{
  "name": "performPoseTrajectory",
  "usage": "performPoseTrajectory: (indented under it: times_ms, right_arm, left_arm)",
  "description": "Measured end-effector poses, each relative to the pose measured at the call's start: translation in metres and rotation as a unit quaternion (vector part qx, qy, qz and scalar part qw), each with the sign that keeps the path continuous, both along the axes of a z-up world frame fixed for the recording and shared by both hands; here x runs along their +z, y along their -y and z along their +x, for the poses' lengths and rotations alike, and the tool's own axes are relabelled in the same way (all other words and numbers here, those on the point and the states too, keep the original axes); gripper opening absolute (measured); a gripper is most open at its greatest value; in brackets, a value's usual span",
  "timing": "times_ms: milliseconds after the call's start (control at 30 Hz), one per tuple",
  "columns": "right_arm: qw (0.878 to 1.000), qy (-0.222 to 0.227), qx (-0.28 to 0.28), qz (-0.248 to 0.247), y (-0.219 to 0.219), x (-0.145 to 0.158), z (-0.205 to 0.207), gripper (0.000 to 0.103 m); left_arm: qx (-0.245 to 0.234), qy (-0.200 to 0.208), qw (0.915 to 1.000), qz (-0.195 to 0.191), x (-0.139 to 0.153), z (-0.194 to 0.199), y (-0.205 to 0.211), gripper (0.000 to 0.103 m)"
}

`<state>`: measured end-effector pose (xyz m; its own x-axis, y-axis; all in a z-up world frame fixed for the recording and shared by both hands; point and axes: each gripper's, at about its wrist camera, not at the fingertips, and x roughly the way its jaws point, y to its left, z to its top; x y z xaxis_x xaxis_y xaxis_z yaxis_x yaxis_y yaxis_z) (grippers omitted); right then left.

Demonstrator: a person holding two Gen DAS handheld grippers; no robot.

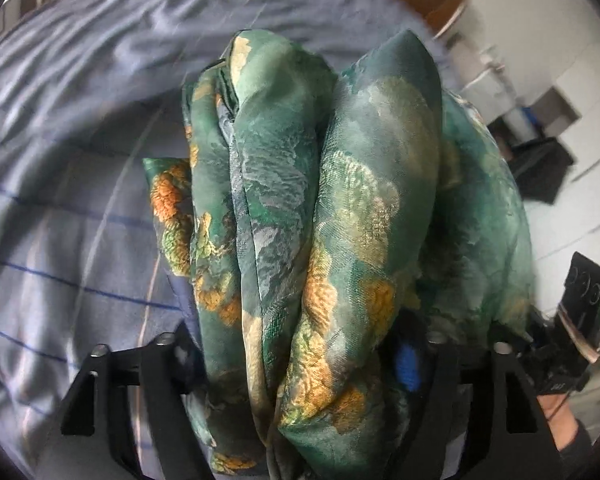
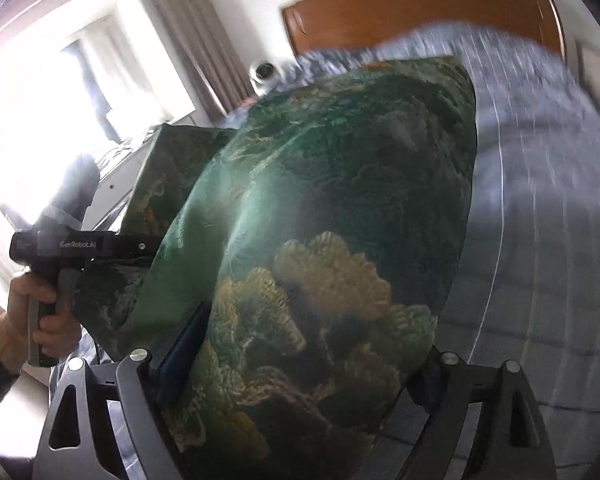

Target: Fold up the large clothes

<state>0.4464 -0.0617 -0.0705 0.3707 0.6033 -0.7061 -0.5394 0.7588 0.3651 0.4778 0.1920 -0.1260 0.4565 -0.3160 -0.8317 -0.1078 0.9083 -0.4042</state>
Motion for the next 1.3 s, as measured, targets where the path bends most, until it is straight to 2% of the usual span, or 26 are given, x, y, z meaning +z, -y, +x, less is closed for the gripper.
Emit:
performPoseTrajectory:
  times_ms: [33,67,133,200,233,300,333,433,500,600,667,733,833,1000,1100,1167,1233,1300]
  right_arm:
    - [0.999,-0.045,-0.012,-0.001,0.003,-0.024,0.01,0.088]
    - [0.998,-0.063,-0.024,0.003,0.007,-0.036,0.013,0.09]
    - [0.994,-0.082,-0.047,0.059,0.024,-0.047,0.011,0.095]
    - [0.991,-0.082,-0.059,0.093,0.038,-0.04,0.001,0.096]
    - [0.991,-0.078,-0.062,0.093,0.041,-0.038,-0.003,0.096]
    - [0.993,-0.049,-0.071,0.075,0.05,-0.023,-0.022,0.096]
    - [0.996,-0.014,-0.075,0.055,0.054,-0.009,-0.037,0.096]
    - [0.993,0.083,-0.087,-0.015,0.056,0.031,-0.085,0.096]
    - [0.98,0.155,-0.109,-0.057,0.056,0.06,-0.126,0.096]
    - [0.953,0.25,-0.154,-0.077,0.07,0.098,-0.175,0.096]
    - [0.944,0.27,-0.177,-0.074,0.077,0.117,-0.195,0.097]
    - [0.944,0.255,-0.196,-0.075,0.085,0.121,-0.204,0.098]
    - [0.951,0.227,-0.193,-0.08,0.09,0.121,-0.222,0.098]
    - [0.95,0.218,-0.199,-0.1,0.093,0.12,-0.259,0.098]
    - [0.951,0.214,-0.2,-0.102,0.095,0.123,-0.277,0.098]
    - [0.95,0.214,-0.198,-0.11,0.092,0.123,-0.286,0.098]
    - [0.949,0.216,-0.197,-0.121,0.09,0.122,-0.296,0.098]
    - [0.948,0.214,-0.197,-0.13,0.088,0.12,-0.31,0.098]
  left_arm:
    - [0.01,0.007,0.9999,-0.008,-0.008,-0.002,-0.005,0.089]
    - [0.019,0.021,0.9994,-0.019,-0.008,-0.006,-0.011,0.095]
    - [0.024,0.046,0.9984,-0.021,0.004,-0.022,-0.017,0.096]
    - [0.019,0.074,0.997,0.013,0.019,-0.04,-0.017,0.095]
    - [0.015,0.103,0.9929,0.058,0.037,-0.058,-0.012,0.095]
    - [0.019,0.139,0.9818,0.128,0.057,-0.082,-0.001,0.099]
    - [0.029,0.157,0.9714,0.176,0.07,-0.101,0.009,0.102]
    - [0.055,0.175,0.9511,0.248,0.091,-0.14,0.034,0.102]
    - [0.072,0.177,0.9421,0.276,0.1,-0.164,0.051,0.102]
    - [0.084,0.191,0.9318,0.297,0.113,-0.187,0.074,0.102]
    - [0.102,0.207,0.9233,0.307,0.122,-0.21,0.09,0.102]
    - [0.11,0.224,0.9186,0.306,0.128,-0.223,0.1,0.103]
    - [0.098,0.245,0.9221,0.283,0.136,-0.247,0.114,0.103]
    - [0.097,0.244,0.9234,0.28,0.146,-0.271,0.138,0.103]
    - [0.088,0.236,0.934,0.253,0.143,-0.28,0.143,0.103]
    - [0.081,0.236,0.938,0.241,0.14,-0.288,0.146,0.103]
    - [0.078,0.238,0.9389,0.236,0.136,-0.295,0.148,0.103]
    - [0.085,0.24,0.9356,0.245,0.134,-0.308,0.15,0.103]
